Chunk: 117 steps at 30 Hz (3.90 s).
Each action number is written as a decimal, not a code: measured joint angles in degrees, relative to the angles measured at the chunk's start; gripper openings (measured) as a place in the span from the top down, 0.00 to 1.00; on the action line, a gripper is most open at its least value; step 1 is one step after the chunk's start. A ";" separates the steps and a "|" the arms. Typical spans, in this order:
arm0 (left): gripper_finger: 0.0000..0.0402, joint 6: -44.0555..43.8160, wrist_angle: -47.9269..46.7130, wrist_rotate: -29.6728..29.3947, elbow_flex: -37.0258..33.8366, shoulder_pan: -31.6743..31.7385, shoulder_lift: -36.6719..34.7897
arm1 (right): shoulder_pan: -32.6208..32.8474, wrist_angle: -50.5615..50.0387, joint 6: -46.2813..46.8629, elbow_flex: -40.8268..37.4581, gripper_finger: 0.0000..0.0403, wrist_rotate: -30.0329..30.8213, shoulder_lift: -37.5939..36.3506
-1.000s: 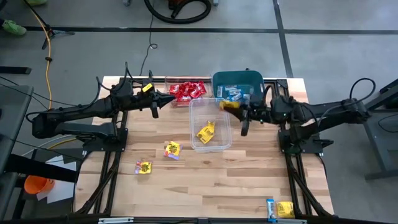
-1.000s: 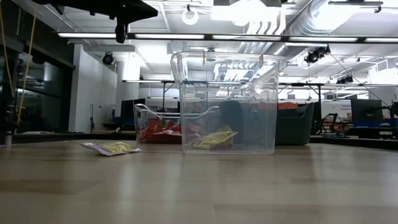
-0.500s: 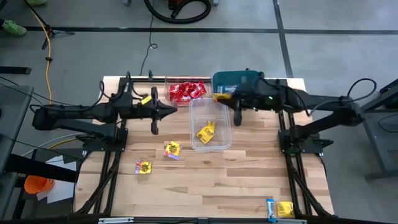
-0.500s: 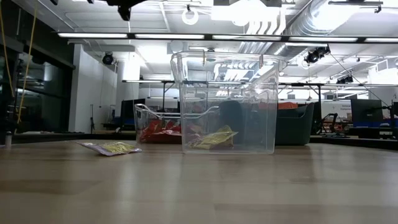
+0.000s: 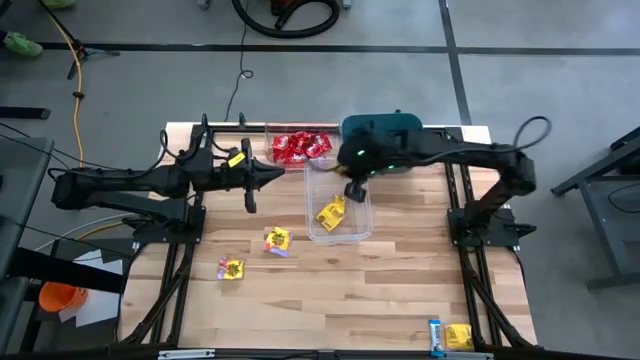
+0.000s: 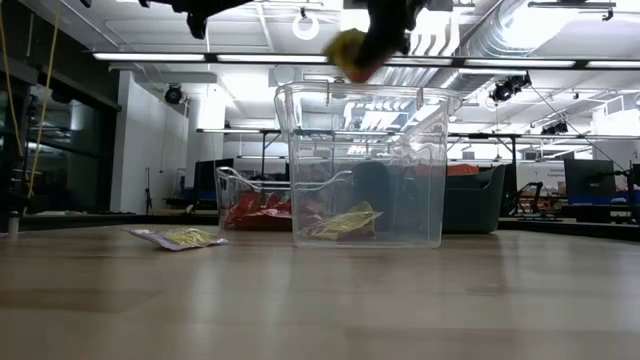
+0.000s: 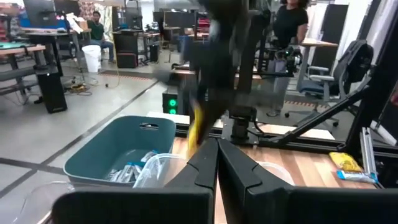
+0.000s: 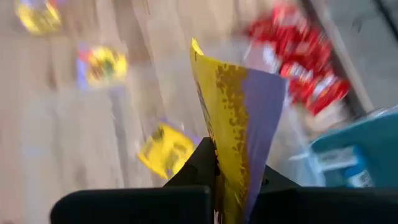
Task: Sort candy
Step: Put the yellow candy into the transparent container
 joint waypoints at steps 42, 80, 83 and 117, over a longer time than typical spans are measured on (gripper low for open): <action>1.00 -1.77 -2.78 -1.70 -0.04 0.04 0.00 | 0.11 5.99 3.86 -6.15 0.44 -7.27 -23.74; 1.00 -3.88 -2.60 -1.76 -0.04 0.04 0.00 | 0.56 49.67 9.11 -43.96 0.99 -16.91 -37.42; 1.00 -4.81 -2.60 -2.92 -0.04 0.02 0.00 | 0.56 49.74 9.15 -43.96 0.98 -16.92 -37.42; 0.42 -12.85 -58.37 -2.81 18.11 -22.39 20.45 | 0.56 46.37 9.46 -43.94 1.00 -15.73 -37.42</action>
